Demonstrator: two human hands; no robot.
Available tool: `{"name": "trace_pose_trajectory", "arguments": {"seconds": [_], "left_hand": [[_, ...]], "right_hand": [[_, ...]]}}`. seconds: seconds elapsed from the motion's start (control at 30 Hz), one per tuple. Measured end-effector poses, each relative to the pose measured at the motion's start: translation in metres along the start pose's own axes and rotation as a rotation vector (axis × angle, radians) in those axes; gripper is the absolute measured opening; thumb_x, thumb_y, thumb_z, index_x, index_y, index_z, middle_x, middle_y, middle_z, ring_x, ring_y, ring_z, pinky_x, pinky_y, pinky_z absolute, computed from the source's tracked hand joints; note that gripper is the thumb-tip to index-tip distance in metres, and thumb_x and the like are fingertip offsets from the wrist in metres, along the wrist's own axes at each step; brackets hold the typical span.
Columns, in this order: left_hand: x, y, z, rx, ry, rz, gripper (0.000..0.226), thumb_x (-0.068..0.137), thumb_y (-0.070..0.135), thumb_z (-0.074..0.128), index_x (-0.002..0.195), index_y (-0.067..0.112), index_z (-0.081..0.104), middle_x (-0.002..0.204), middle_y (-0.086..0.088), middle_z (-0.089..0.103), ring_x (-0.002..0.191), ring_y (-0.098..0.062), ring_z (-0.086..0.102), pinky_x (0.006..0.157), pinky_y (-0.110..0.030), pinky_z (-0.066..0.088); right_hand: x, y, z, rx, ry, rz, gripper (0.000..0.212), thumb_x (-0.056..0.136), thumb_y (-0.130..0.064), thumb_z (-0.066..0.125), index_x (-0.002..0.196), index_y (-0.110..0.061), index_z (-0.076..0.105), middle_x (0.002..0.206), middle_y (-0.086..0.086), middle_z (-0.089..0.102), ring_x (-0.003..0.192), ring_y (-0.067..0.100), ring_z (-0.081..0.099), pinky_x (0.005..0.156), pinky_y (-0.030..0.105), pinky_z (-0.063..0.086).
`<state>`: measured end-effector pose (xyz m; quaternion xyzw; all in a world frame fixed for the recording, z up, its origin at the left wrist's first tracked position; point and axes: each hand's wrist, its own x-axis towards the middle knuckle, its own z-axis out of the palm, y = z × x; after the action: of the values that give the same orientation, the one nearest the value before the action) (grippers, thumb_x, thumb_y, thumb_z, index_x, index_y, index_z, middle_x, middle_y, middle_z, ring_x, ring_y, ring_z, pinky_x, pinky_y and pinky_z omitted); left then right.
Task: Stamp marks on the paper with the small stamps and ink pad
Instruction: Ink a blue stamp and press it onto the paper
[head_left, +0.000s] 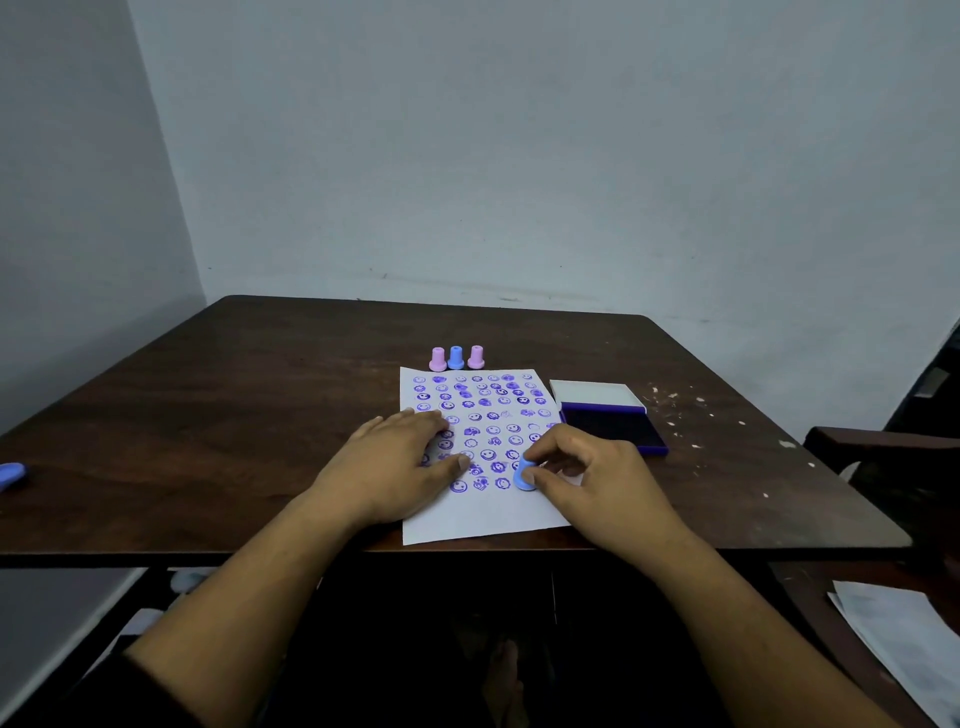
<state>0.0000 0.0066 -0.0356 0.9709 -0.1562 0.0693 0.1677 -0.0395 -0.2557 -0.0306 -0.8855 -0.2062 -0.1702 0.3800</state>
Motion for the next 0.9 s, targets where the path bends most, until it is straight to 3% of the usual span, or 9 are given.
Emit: {"name": "trace_pose_trajectory", "arguments": {"seconds": [0.3, 0.53, 0.63, 0.77, 0.9], "left_hand": [[-0.0006, 0.0001, 0.0006, 0.014, 0.016, 0.015, 0.075, 0.087, 0.077, 0.038, 0.145, 0.031, 0.046, 0.152, 0.011, 0.046, 0.135, -0.010, 0.041, 0.115, -0.040, 0.029], [-0.0011, -0.0010, 0.0014, 0.014, 0.010, 0.014, 0.078, 0.084, 0.080, 0.035, 0.144, 0.032, 0.046, 0.151, 0.010, 0.048, 0.137, -0.010, 0.040, 0.115, -0.039, 0.028], [-0.0017, -0.0002, 0.0012, 0.008, 0.020, 0.006, 0.079, 0.080, 0.082, 0.032, 0.141, 0.033, 0.048, 0.144, 0.011, 0.053, 0.128, -0.010, 0.046, 0.111, -0.037, 0.031], [-0.0013, -0.0002, 0.0006, 0.001, 0.011, 0.002, 0.081, 0.081, 0.082, 0.033, 0.143, 0.033, 0.047, 0.148, 0.012, 0.050, 0.131, -0.009, 0.045, 0.113, -0.039, 0.030], [-0.0012, 0.0008, -0.0007, -0.007, -0.001, -0.007, 0.085, 0.076, 0.085, 0.029, 0.142, 0.033, 0.048, 0.144, 0.010, 0.053, 0.128, -0.011, 0.048, 0.112, -0.040, 0.032]], "right_hand": [[0.0023, 0.0069, 0.0028, -0.043, -0.011, 0.003, 0.008, 0.087, -0.030, 0.084, 0.091, -0.028, 0.077, 0.091, -0.017, 0.078, 0.087, 0.008, 0.072, 0.080, 0.042, 0.059], [0.0025, 0.0091, 0.0033, -0.053, -0.002, 0.000, 0.010, 0.085, -0.035, 0.083, 0.092, -0.031, 0.077, 0.094, -0.021, 0.078, 0.088, 0.005, 0.072, 0.080, 0.040, 0.060], [0.0022, 0.0098, 0.0041, -0.048, 0.017, -0.007, 0.011, 0.083, -0.036, 0.082, 0.091, -0.032, 0.076, 0.092, -0.020, 0.078, 0.086, 0.006, 0.073, 0.079, 0.041, 0.059], [0.0024, 0.0077, 0.0041, -0.033, 0.013, -0.005, 0.016, 0.081, -0.045, 0.078, 0.095, -0.042, 0.070, 0.095, -0.024, 0.077, 0.086, 0.006, 0.073, 0.079, 0.040, 0.060], [0.0028, 0.0083, 0.0048, -0.034, 0.013, -0.002, 0.022, 0.080, -0.050, 0.074, 0.098, -0.037, 0.072, 0.095, -0.024, 0.077, 0.086, 0.005, 0.073, 0.079, 0.040, 0.060]]}}
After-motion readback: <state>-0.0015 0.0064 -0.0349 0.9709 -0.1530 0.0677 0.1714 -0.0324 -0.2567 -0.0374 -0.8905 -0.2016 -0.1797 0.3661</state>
